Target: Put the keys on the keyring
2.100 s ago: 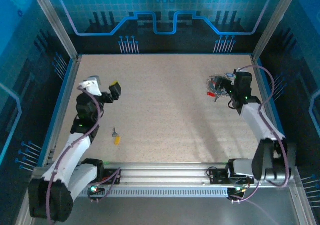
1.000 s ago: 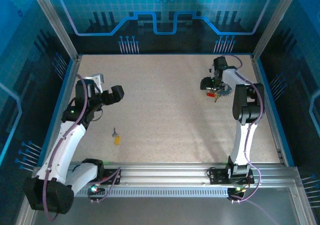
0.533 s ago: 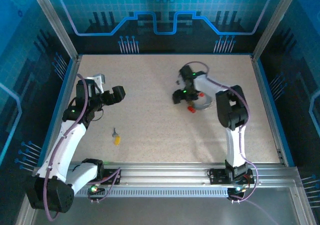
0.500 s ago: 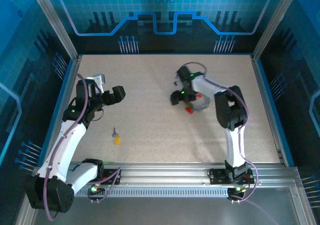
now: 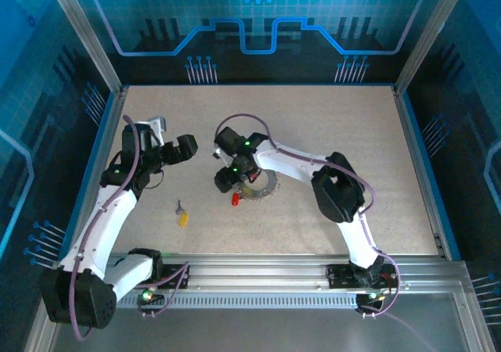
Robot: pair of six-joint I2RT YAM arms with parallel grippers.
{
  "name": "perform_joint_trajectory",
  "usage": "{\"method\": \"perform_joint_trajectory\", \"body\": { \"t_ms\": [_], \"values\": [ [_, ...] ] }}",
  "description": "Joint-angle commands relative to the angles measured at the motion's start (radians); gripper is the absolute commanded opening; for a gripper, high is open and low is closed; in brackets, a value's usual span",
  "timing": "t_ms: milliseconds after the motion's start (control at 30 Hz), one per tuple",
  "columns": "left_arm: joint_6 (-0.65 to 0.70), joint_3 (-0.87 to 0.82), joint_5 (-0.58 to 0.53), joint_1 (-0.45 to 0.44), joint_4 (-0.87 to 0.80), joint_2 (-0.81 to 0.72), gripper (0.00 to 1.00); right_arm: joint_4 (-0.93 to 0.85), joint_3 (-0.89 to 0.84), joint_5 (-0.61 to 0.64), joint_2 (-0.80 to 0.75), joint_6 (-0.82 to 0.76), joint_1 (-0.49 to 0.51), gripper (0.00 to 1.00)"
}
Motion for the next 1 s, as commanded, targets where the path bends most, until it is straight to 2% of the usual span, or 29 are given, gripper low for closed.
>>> {"method": "perform_joint_trajectory", "body": {
  "t_ms": [0, 133, 267, 433, 500, 633, 767, 967],
  "values": [
    [-0.01, 0.0, 0.024, 0.008, 0.0, 0.003, 0.99, -0.017, -0.126, 0.064, -0.149, -0.056, -0.045, 0.72],
    [-0.016, -0.013, 0.03, 0.011, 0.009, 0.01, 0.99, -0.022, -0.3, -0.012, -0.29, -0.11, -0.117, 0.63],
    [-0.02, 0.002, 0.039, 0.014, -0.001, 0.039, 0.99, -0.021, -0.415, -0.081, -0.342, -0.095, -0.191, 0.45],
    [-0.026, 0.004, 0.072, 0.014, 0.004, 0.045, 0.99, -0.009, -0.442, -0.103, -0.314, -0.064, -0.194, 0.22],
    [-0.044, -0.012, 0.068, 0.016, 0.005, 0.04, 0.99, 0.012, -0.433, -0.135, -0.297, -0.044, -0.188, 0.21],
    [-0.051, -0.008, 0.095, 0.015, 0.017, 0.04, 0.99, 0.015, -0.4, -0.063, -0.241, -0.027, -0.176, 0.22],
    [-0.05, -0.017, 0.07, 0.016, 0.003, 0.029, 0.99, 0.027, -0.388, -0.075, -0.194, -0.015, -0.181, 0.29],
    [-0.033, -0.021, 0.07, 0.016, -0.009, 0.028, 0.99, 0.068, -0.415, -0.076, -0.173, 0.012, -0.181, 0.33]
  ]
}}
